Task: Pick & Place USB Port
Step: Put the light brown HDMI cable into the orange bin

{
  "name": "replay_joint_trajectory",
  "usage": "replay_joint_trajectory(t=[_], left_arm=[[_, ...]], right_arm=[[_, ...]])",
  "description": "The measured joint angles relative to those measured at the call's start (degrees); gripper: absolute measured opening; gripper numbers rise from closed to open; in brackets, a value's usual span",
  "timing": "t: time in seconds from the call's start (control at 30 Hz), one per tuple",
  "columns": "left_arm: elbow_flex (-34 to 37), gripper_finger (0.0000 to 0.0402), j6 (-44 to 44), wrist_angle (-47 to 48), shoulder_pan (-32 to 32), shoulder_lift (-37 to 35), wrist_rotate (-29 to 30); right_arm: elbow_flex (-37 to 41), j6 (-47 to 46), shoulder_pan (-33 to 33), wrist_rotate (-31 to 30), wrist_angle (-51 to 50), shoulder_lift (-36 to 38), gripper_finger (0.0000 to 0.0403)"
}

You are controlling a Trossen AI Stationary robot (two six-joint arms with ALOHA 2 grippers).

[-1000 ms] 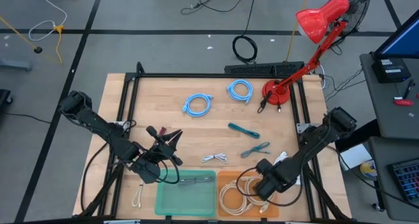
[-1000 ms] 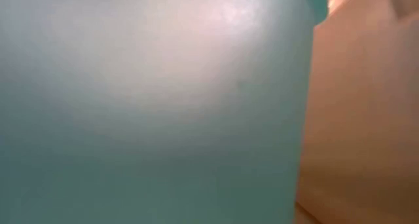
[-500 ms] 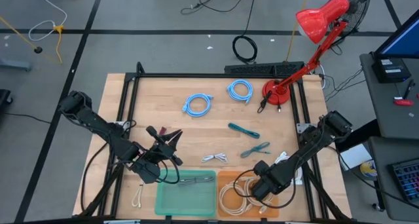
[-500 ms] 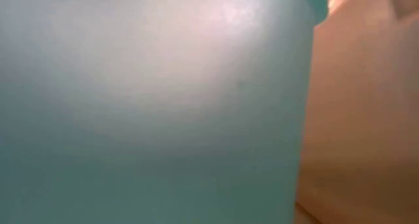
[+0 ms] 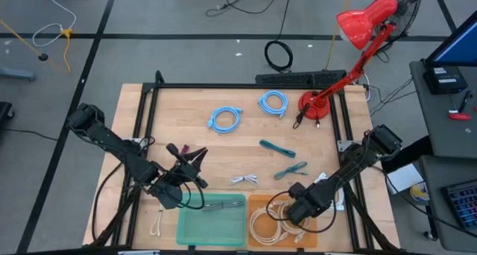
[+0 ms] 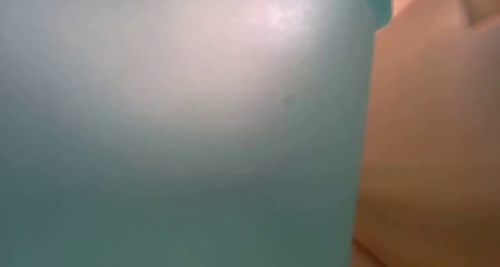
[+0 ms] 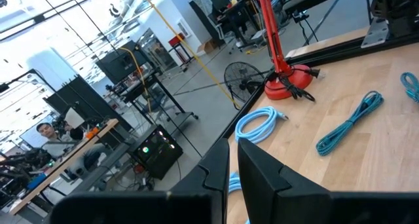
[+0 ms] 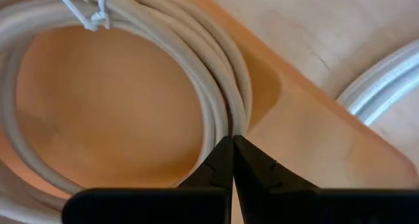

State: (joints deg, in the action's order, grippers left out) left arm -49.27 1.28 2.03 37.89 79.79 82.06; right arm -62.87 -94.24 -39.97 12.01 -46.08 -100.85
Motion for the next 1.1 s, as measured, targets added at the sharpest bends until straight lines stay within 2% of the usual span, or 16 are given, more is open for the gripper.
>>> replay_joint_trajectory(t=[0.27,0.47,0.57,0.77,0.93,1.1], left_arm=[[0.0,0.0035,0.6,0.0,-0.6,0.0,0.0],[0.0,0.0035,3.0,2.5,-1.3,0.0,-1.2],[0.0,0.0035,3.7,3.4,-1.3,0.0,-1.2],[0.0,0.0035,3.8,3.4,-1.3,0.0,-1.2],[0.0,0.0035,3.8,3.4,-1.3,0.0,-1.2],[0.0,0.0035,3.8,3.4,-1.3,0.0,-1.2]], right_arm=[[-7.1,1.6,-0.2,-3.3,-14.8,-0.3,0.0000],[-15.9,3.1,0.1,-11.7,-24.0,0.0,0.0000],[-18.5,5.4,0.2,-14.6,-21.6,0.1,0.0000],[-18.8,11.6,0.6,-14.8,-9.9,0.0,0.0000],[-15.6,10.8,0.8,-13.2,-7.8,0.0,0.0000],[-11.2,11.9,0.9,-11.5,4.8,0.0,0.0000]])
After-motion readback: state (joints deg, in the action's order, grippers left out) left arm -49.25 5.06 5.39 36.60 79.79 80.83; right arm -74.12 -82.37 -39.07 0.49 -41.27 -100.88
